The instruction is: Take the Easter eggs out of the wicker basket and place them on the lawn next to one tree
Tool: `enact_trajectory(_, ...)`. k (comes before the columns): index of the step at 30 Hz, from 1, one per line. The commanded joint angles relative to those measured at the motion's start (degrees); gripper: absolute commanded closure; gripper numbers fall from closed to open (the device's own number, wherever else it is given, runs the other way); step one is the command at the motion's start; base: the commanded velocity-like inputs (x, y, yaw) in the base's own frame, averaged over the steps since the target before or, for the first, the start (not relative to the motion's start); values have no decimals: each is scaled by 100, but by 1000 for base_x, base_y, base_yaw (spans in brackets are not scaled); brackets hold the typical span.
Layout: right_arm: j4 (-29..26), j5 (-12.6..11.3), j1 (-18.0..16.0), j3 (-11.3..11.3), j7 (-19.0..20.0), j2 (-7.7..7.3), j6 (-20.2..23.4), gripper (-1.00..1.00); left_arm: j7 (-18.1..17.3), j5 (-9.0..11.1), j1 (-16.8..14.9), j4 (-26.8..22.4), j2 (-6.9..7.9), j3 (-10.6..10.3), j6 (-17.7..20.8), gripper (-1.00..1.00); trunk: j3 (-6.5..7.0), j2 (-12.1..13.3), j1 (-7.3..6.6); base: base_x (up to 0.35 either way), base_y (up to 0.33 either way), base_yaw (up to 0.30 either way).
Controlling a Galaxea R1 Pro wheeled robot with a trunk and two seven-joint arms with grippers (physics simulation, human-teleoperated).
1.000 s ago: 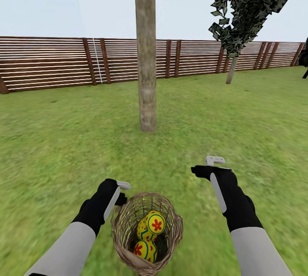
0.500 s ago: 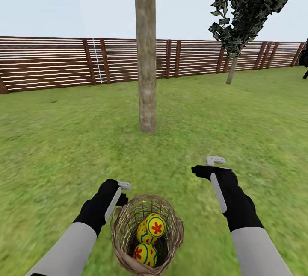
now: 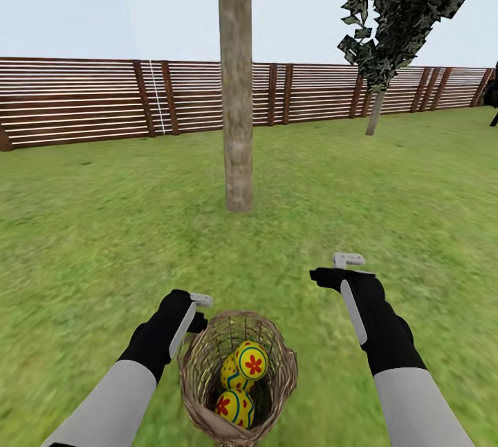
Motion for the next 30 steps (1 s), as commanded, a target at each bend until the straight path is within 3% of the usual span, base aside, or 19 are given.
enact_trajectory(1,-15,-24,-4,-5,-30,4,24,-100,25,19,-3,-5,5,-10,22,-100,-24,-44,22,0,0,0)
enact_trajectory(17,-302,-83,-4,-44,62,-15,41,-100,25,19,-3,-6,26,-1,-45,-100,-311,-686,373,0,0,0)
enact_trajectory(21,-362,-79,-4,-55,571,-169,41,-100,19,19,-3,-2,38,3,-57,-100,-383,-846,461,0,0,0)
enact_trajectory(24,-389,-85,-4,-72,1226,-484,52,-100,17,19,-3,10,40,7,-117,-100,-437,-967,527,0,0,0)
enact_trajectory(26,-392,-86,-4,-93,1514,-590,55,-100,17,19,-3,12,37,7,-143,-100,-455,-1007,549,0,0,0)
enact_trajectory(30,-395,-81,-4,-408,1926,-685,59,-100,17,19,-3,10,42,7,-172,-100,-455,-1007,549,0,0,0)
